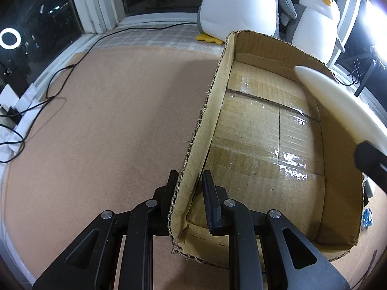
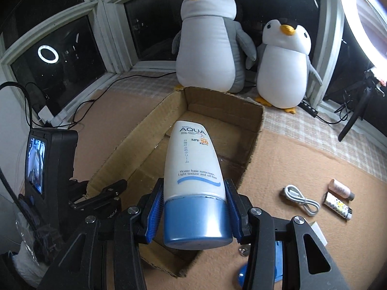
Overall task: Organize rigid objects
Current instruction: 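Lift the sunscreen tube and carry it over the cardboard box, then lower the tube into the box and open the right tool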
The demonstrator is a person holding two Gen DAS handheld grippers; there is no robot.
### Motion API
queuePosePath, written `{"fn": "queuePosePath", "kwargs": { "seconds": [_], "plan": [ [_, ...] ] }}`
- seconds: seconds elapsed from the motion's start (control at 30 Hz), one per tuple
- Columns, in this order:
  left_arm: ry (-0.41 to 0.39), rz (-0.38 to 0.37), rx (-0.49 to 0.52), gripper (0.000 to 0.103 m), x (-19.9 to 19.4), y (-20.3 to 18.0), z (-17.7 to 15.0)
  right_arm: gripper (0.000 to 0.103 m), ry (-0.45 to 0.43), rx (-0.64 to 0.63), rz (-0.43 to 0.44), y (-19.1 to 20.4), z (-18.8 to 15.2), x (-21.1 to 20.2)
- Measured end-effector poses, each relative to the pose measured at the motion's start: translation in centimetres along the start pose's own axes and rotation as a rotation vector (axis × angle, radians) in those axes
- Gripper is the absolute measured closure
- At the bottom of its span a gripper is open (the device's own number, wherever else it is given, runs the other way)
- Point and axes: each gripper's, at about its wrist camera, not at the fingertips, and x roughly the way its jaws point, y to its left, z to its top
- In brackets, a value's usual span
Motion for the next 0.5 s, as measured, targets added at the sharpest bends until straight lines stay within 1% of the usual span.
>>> {"fn": "queuePosePath", "kwargs": {
  "seconds": [0.13,0.2,0.23,0.27,0.5],
  "plan": [
    [0.0,0.0,0.003,0.085,0.0,0.0,0.0,0.06,0.028,-0.002,0.031,0.6,0.2,1.0],
    [0.002,-0.002,0.003,0.085,0.0,0.0,0.0,0.052,0.029,-0.005,0.021,0.8,0.2,1.0],
    [0.002,-0.001,0.003,0.085,0.0,0.0,0.0,0.043,0.021,-0.007,0.019,0.8,0.1,0.8],
    [0.001,0.002,0.004,0.085,0.0,0.0,0.0,0.038,0.01,-0.007,0.016,0.7,0.1,0.6],
    [0.003,0.005,0.008,0.085,0.0,0.0,-0.1,0.037,-0.002,0.039,0.01,-1.1,0.0,-0.4]
  ]
}}
